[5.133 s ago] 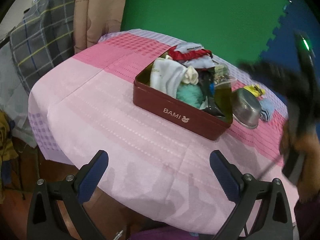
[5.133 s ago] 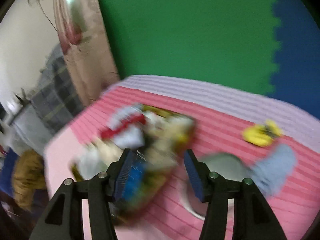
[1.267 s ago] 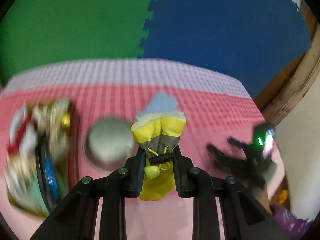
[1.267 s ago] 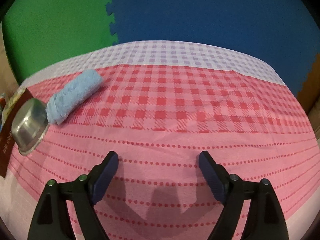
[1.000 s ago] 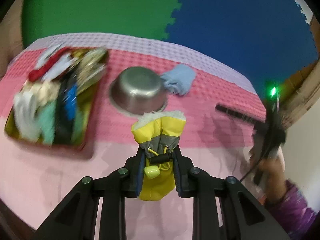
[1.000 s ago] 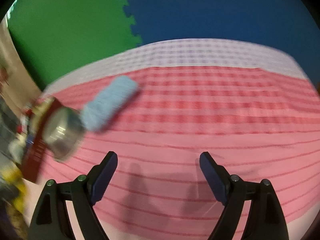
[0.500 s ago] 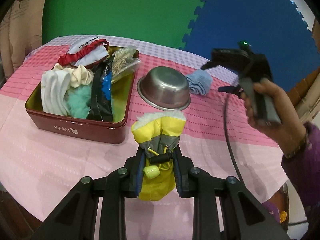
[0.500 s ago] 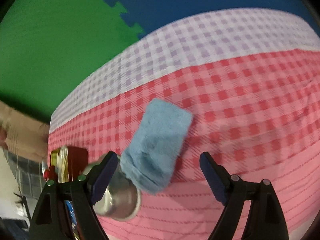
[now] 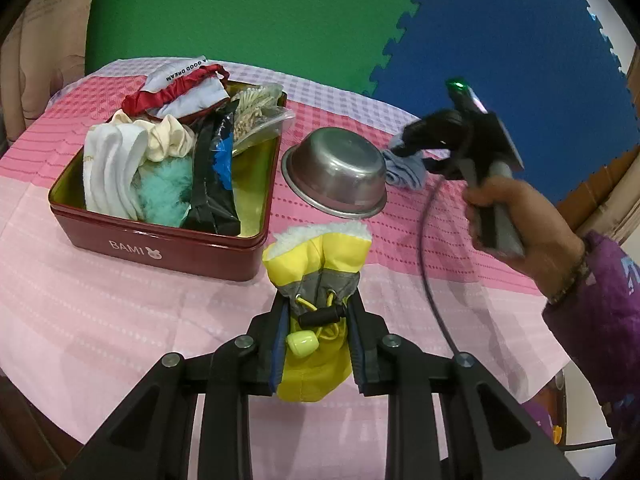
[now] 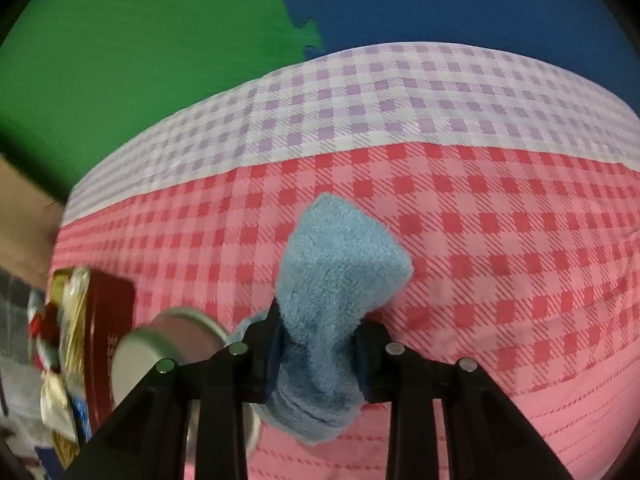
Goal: Organize soft objects
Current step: 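Lower the yellow boot into the red tin and open the left gripper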
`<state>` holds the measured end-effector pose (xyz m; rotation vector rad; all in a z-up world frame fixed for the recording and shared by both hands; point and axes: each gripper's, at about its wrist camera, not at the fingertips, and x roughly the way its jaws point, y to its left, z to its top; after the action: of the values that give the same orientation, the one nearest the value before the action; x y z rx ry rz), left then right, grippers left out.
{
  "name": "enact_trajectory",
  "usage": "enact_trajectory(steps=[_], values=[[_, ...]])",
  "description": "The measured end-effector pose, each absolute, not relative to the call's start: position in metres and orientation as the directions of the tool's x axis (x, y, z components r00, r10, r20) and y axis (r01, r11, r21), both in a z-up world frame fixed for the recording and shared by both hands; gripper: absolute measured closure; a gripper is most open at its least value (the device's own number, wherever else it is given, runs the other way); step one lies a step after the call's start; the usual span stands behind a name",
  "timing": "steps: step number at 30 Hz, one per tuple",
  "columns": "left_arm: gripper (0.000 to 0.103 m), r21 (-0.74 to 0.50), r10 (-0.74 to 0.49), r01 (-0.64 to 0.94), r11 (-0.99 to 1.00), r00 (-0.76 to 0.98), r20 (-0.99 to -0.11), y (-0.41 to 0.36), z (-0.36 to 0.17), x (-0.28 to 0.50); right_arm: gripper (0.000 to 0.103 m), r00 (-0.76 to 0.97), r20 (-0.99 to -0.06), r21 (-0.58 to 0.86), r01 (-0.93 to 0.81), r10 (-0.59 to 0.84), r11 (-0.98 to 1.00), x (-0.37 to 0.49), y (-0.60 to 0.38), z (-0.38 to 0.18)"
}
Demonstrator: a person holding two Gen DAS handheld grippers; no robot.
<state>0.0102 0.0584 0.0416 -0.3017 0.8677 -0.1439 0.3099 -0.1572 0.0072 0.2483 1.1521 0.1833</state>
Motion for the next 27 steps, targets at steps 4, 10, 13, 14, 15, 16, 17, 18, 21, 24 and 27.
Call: enact_trajectory(steps=[4,10,13,14,15,16,17,18,21,24,27], values=[[0.079,-0.313,-0.239,0.002,0.950,0.651,-0.721,0.057,0.045,0.008,0.075,0.438,-0.834,0.353,-0.045,0.336,0.934,0.273,-0.191,0.012],[0.079,-0.311,-0.232,0.002,0.950,0.671,-0.704,0.053,0.052,0.001,0.075,0.483,-0.807,0.354,-0.064,0.340,0.933,0.201,-0.241,0.012],[0.079,-0.318,-0.225,-0.006,0.948,0.692,-0.686,0.054,0.062,-0.004,0.075,0.495,-0.797,0.367,-0.058,0.345,0.929,0.177,-0.266,0.008],[0.079,-0.321,-0.224,-0.009,0.947,0.699,-0.679,0.055,0.067,-0.005,0.075,0.501,-0.795,0.365,-0.055,0.342,0.929,0.171,-0.268,0.006],[0.079,-0.322,-0.219,-0.014,0.947,0.706,-0.674,0.058,0.071,-0.007,0.075,0.501,-0.796,0.364,-0.055,0.341,0.930,0.166,-0.271,0.005],[0.079,-0.320,-0.209,-0.022,0.947,0.715,-0.668,0.061,0.076,-0.008,0.075,0.500,-0.796,0.363,-0.054,0.340,0.930,0.160,-0.274,0.006],[0.079,-0.315,-0.195,-0.033,0.948,0.724,-0.662,0.065,0.081,-0.008,0.075,0.501,-0.796,0.363,-0.053,0.340,0.930,0.158,-0.275,0.004],[0.079,-0.313,-0.185,-0.041,0.949,0.730,-0.657,0.070,0.086,-0.008,0.075,0.504,-0.794,0.364,-0.053,0.339,0.930,0.157,-0.275,0.002],[0.079,-0.272,-0.122,-0.083,0.959,0.746,-0.654,0.086,0.099,-0.001,0.075,0.505,-0.788,0.377,-0.055,0.352,0.924,0.151,-0.288,0.003],[0.079,-0.221,-0.065,-0.108,0.969,0.754,-0.653,0.099,0.106,0.013,0.075,0.499,-0.787,0.384,-0.062,0.362,0.921,0.139,-0.294,0.001],[0.079,-0.185,-0.033,-0.119,0.975,0.753,-0.657,0.110,0.106,0.032,0.075,0.502,-0.786,0.381,-0.068,0.362,0.922,0.138,-0.293,-0.001]])
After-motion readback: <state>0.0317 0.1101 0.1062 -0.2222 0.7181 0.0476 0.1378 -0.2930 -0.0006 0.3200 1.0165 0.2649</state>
